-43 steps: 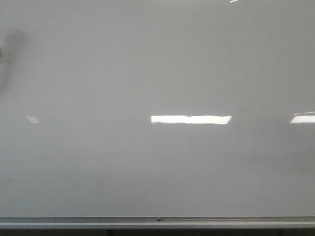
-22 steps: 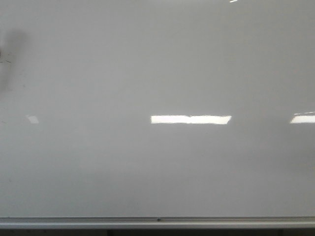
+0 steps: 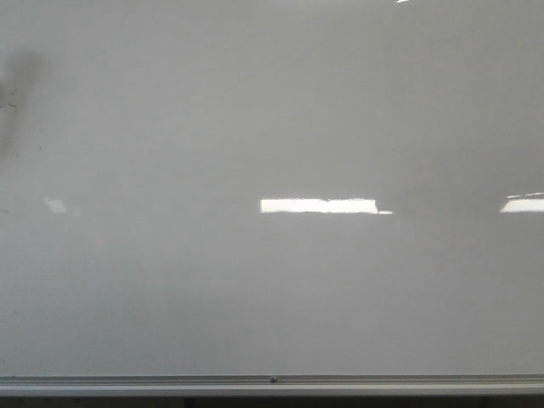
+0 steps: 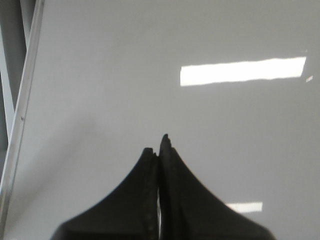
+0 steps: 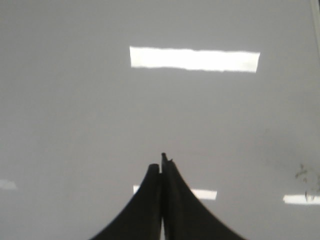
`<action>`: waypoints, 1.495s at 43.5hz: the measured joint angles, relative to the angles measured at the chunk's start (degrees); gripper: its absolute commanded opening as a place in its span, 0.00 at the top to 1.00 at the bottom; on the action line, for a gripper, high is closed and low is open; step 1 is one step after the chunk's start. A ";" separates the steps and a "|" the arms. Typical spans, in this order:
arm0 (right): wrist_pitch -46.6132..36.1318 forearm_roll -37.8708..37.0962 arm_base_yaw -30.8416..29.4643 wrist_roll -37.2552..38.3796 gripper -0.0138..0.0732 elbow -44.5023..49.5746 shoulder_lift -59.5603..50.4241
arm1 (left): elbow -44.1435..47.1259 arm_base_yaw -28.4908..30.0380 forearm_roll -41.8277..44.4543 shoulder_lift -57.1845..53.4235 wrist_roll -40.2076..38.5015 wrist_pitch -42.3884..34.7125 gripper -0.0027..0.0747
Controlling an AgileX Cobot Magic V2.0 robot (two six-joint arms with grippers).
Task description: Write number 2 on whiteboard
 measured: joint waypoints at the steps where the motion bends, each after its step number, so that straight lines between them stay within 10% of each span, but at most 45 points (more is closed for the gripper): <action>1: 1.07 0.00 0.00 0.00 0.92 -1.67 0.36 | -1.48 0.00 0.00 0.27 0.00 0.62 0.99; 17: 19.66 0.00 0.00 0.09 0.92 -22.83 15.37 | -21.90 0.00 0.00 13.76 0.00 17.48 0.99; 45: 36.82 0.00 0.00 0.09 0.87 -23.74 29.65 | -18.50 0.00 -1.66 24.49 0.00 30.06 0.97; 58: 37.59 0.00 0.00 0.09 0.26 -23.74 30.75 | -18.25 0.00 -1.77 30.57 0.00 31.72 0.29; 65: 37.71 0.00 0.00 0.09 0.21 -23.74 30.75 | -18.69 0.00 -1.77 35.56 0.13 31.72 0.23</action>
